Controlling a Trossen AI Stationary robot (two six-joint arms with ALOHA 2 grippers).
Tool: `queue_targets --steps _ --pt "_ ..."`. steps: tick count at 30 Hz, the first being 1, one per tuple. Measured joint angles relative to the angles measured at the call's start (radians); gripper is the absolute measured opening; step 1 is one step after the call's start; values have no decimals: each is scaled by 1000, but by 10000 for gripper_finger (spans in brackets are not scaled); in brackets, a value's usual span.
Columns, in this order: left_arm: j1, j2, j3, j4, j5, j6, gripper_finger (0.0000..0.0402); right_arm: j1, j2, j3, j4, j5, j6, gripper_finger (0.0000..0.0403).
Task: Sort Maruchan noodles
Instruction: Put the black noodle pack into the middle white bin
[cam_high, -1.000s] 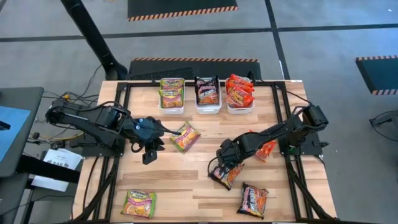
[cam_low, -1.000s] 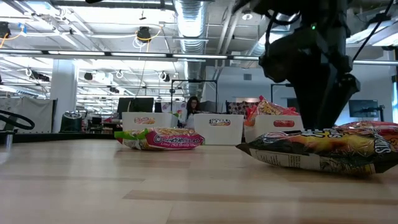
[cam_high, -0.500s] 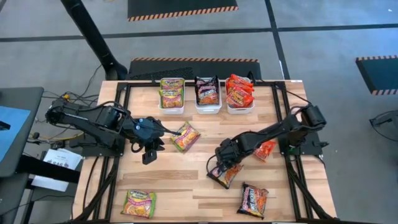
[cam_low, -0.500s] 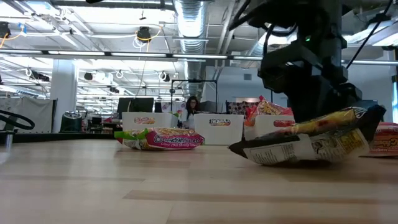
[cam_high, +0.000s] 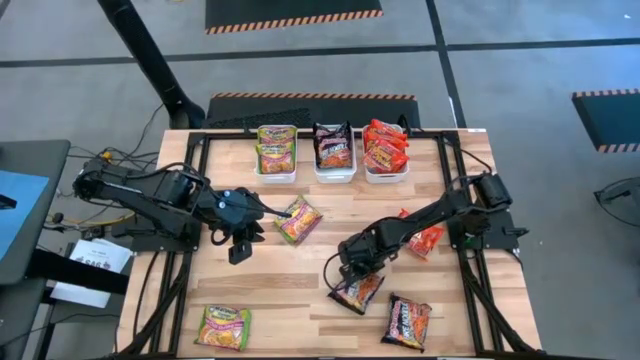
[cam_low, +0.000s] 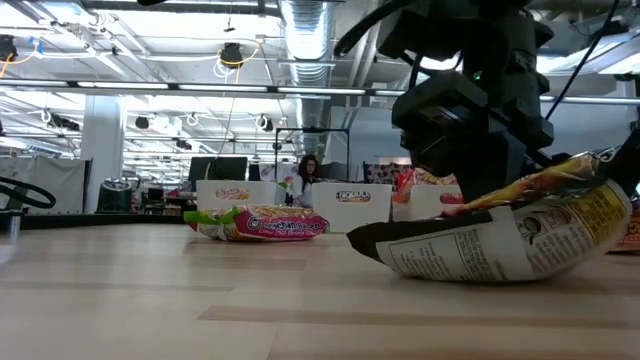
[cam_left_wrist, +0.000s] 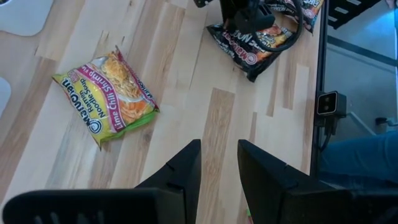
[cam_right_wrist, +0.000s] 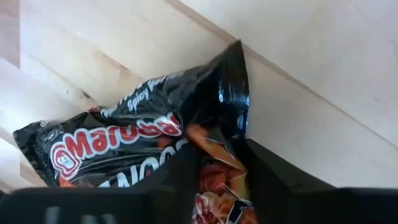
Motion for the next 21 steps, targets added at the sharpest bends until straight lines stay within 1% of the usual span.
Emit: queue_targets --steps 6,8,11,15,18,21 --pt "0 0 0 0 0 0 90 -5 1 0 14 -14 -42 37" --pt "0 0 0 0 0 0 90 -6 -5 0 19 -17 -59 14" --pt "0 0 0 0 0 0 90 -10 -11 5 20 -16 -68 11" --pt "0 0 0 0 -21 1 90 -14 -6 54 -3 -3 -114 9" --pt "0 0 0 0 -45 7 90 -16 -5 106 -10 44 -145 7" --pt "0 0 0 0 -68 28 90 -21 -5 164 -61 98 -167 6"
